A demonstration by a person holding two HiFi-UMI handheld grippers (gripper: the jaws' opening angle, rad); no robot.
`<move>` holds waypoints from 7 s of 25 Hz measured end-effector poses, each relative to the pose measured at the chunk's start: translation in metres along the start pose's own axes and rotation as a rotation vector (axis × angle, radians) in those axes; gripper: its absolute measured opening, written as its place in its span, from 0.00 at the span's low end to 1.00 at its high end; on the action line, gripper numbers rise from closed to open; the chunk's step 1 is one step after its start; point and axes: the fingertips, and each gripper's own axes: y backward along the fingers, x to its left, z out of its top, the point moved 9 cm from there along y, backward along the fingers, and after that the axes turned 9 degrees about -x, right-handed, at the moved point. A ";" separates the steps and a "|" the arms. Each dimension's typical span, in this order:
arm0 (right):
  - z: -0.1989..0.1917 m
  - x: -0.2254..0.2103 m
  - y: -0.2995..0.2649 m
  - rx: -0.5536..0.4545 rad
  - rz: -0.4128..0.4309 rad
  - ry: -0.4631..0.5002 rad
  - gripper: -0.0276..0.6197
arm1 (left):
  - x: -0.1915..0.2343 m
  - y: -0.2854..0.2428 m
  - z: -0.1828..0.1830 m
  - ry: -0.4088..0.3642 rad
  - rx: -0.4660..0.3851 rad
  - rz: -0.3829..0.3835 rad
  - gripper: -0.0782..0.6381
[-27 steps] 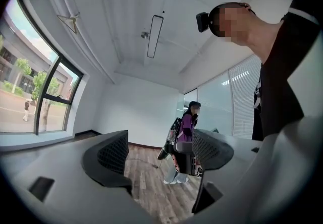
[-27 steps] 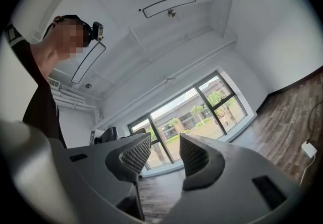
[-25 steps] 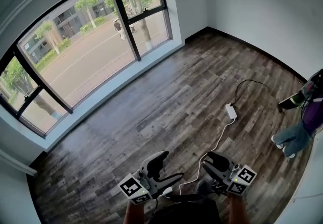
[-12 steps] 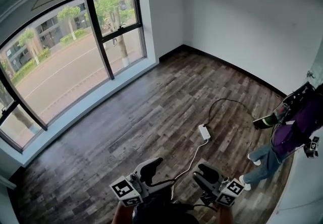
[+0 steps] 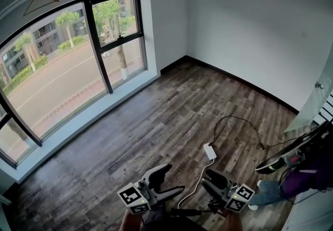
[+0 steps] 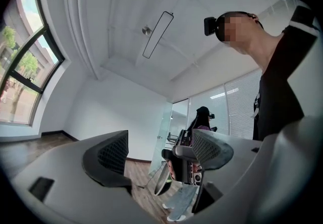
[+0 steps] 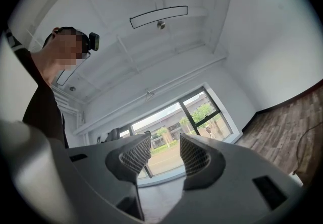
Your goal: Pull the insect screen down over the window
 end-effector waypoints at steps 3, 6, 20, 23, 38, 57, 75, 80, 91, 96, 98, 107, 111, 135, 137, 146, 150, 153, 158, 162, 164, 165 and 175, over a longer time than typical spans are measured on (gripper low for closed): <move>-0.010 -0.019 -0.056 0.031 0.016 0.009 0.30 | 0.050 0.013 0.016 -0.010 -0.040 0.016 0.66; -0.017 -0.033 -0.122 0.083 0.040 0.020 0.31 | 0.103 0.029 0.037 -0.021 -0.062 0.045 0.66; -0.037 -0.087 -0.297 0.166 0.082 0.016 0.35 | 0.254 0.065 0.096 -0.037 -0.075 0.147 0.66; -0.040 -0.106 -0.322 0.174 0.116 -0.015 0.35 | 0.276 0.068 0.099 -0.023 -0.090 0.184 0.66; 0.021 -0.291 -0.486 0.075 0.331 -0.089 0.35 | 0.458 -0.050 0.156 -0.076 -0.155 0.266 0.66; 0.064 -0.457 -0.623 0.038 0.266 -0.456 0.35 | 0.654 -0.142 0.165 0.166 -0.301 0.287 0.66; 0.029 -0.535 -0.875 0.116 0.332 -0.380 0.35 | 0.896 -0.105 0.257 0.137 -0.299 0.307 0.66; 0.022 -0.575 -0.924 0.128 0.370 -0.375 0.35 | 0.949 -0.114 0.265 0.123 -0.307 0.339 0.66; 0.074 -0.701 -1.065 0.123 0.579 -0.390 0.35 | 1.075 -0.196 0.313 -0.093 -0.258 0.482 0.66; 0.098 -0.746 -1.097 0.122 0.616 -0.355 0.35 | 1.111 -0.233 0.323 -0.162 -0.189 0.531 0.66; 0.099 -0.760 -1.105 0.125 0.621 -0.361 0.35 | 1.127 -0.244 0.325 -0.178 -0.165 0.532 0.66; 0.121 -0.809 -1.166 0.129 0.626 -0.236 0.35 | 1.210 -0.275 0.348 -0.248 -0.172 0.464 0.66; 0.127 -0.822 -1.221 0.142 0.637 -0.136 0.35 | 1.261 -0.268 0.374 -0.307 -0.198 0.430 0.66; 0.133 -0.819 -1.528 0.144 0.870 0.282 0.35 | 1.440 -0.223 0.558 -0.846 0.123 0.556 0.68; 0.135 -0.824 -1.550 0.130 0.902 0.322 0.35 | 1.454 -0.226 0.570 -0.914 0.174 0.600 0.69; 0.169 -0.859 -1.626 0.033 1.052 0.564 0.35 | 1.513 -0.282 0.615 -1.134 0.307 0.689 0.69; 0.182 -0.872 -1.649 0.005 1.095 0.621 0.35 | 1.529 -0.313 0.635 -1.283 0.401 0.709 0.69; 0.188 -0.872 -1.654 -0.015 1.098 0.675 0.35 | 1.535 -0.324 0.649 -1.393 0.477 0.727 0.70; 0.201 -0.855 -1.666 -0.074 1.066 0.825 0.35 | 1.533 -0.316 0.679 -1.541 0.554 0.833 0.70; 0.220 -0.828 -1.677 -0.108 1.028 0.964 0.35 | 1.523 -0.305 0.702 -1.622 0.584 0.881 0.70; 0.233 -0.811 -1.685 -0.135 1.018 1.065 0.35 | 1.517 -0.304 0.719 -1.673 0.589 0.880 0.70; 0.240 -0.801 -1.691 -0.157 1.016 1.118 0.35 | 1.514 -0.303 0.730 -1.704 0.593 0.884 0.70; 0.305 -0.744 -1.777 -0.186 0.788 1.460 0.38 | 1.553 -0.299 0.815 -1.778 0.869 1.034 0.72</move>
